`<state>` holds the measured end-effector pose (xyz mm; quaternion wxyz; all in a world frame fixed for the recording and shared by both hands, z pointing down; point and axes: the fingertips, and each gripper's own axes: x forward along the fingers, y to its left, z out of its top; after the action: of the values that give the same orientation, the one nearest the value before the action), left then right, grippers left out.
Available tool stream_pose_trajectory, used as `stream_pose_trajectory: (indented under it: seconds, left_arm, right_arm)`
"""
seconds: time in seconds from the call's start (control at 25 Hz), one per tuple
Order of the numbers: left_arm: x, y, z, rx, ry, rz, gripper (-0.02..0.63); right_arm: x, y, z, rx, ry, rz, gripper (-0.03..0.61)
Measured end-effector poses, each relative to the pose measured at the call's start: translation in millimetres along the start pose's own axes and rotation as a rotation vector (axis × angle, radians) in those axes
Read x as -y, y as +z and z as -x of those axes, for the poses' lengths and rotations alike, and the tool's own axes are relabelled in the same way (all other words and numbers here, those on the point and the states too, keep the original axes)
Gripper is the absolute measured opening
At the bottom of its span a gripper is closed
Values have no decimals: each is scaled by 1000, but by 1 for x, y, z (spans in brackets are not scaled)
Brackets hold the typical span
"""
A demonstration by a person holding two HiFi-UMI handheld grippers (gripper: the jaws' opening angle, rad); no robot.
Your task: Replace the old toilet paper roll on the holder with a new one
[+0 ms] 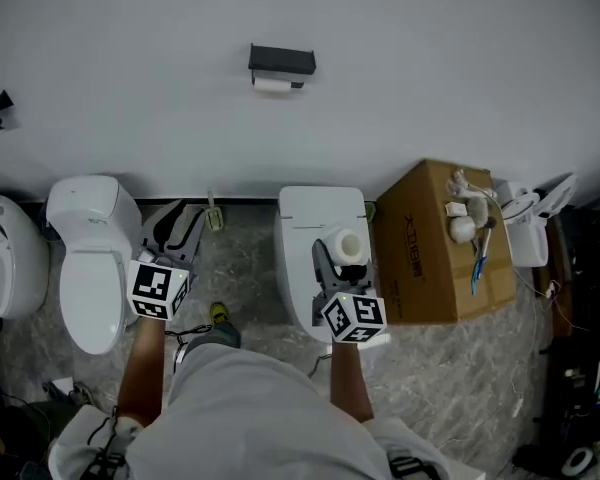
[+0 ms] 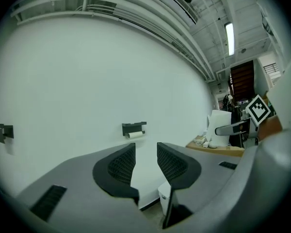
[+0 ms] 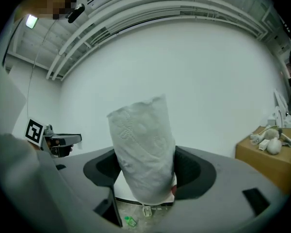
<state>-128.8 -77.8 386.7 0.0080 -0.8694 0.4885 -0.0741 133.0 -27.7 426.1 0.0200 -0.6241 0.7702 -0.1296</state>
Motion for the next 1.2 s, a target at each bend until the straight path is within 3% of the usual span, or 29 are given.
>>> stream_pose_trajectory:
  seconds: [0.44, 0.84, 1.2]
  left_arm:
    - [-73, -3, -63, 17, -64, 36, 150]
    - [-97, -15, -99, -15, -82, 46, 150]
    - [-108, -11, -170, -30, -90, 11, 150]
  right_arm:
    - [-19, 9, -86, 3, -70, 27, 319]
    - [-12, 10, -131, 0, -88, 22, 319]
    - [23, 22, -198, 11, -68, 9, 319]
